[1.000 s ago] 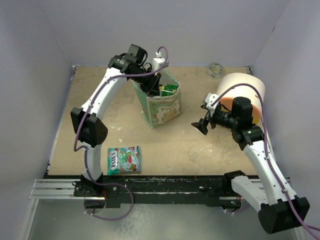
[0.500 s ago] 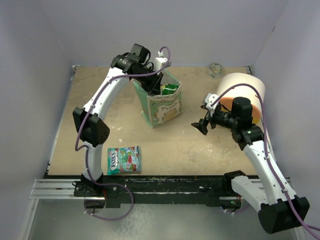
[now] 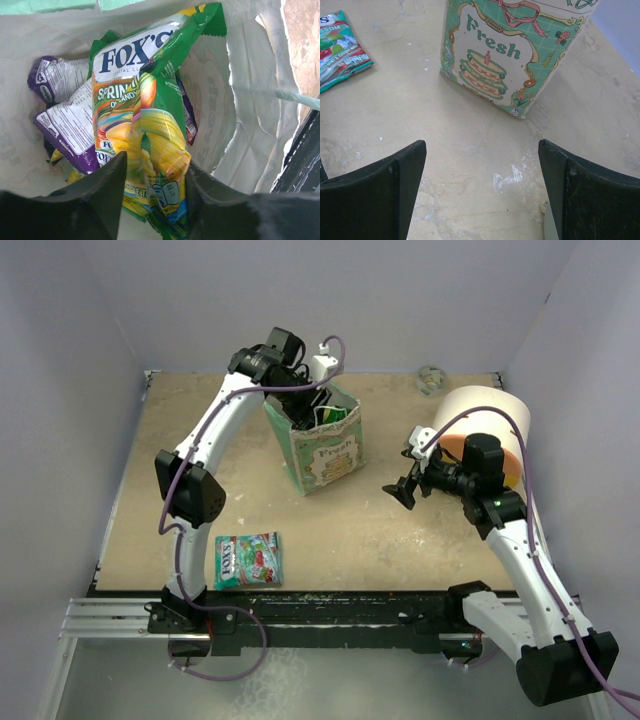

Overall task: Place the snacks into the paper bag
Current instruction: Place the snack in the paper bag.

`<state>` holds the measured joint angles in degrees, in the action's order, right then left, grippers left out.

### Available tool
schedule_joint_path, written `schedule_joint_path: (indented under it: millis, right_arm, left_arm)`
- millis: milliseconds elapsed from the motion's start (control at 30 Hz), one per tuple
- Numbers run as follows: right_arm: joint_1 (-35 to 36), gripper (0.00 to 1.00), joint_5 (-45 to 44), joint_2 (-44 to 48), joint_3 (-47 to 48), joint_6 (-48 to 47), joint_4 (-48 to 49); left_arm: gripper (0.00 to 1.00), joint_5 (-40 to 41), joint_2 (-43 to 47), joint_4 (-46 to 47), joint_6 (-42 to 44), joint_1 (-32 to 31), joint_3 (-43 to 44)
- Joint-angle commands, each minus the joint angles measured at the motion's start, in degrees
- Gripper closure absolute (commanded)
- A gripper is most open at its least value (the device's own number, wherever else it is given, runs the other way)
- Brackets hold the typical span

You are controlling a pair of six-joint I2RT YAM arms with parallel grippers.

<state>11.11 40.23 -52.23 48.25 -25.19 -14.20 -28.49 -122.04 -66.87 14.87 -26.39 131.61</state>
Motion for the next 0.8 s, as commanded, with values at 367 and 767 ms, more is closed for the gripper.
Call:
schedule_joint_path:
  millis: [367,767]
  right_arm:
    - [-0.4,0.05,1.3,-0.1,-0.5,-0.6,2.0]
    - [-0.4,0.04,1.2,-0.2,-0.5,-0.7,2.1]
  left_arm:
    - [0.25,5.0,8.2,7.4,3.9,0.1,-0.2]
    - [0.13,8.6,16.3,15.2,5.9,0.5,-8.1]
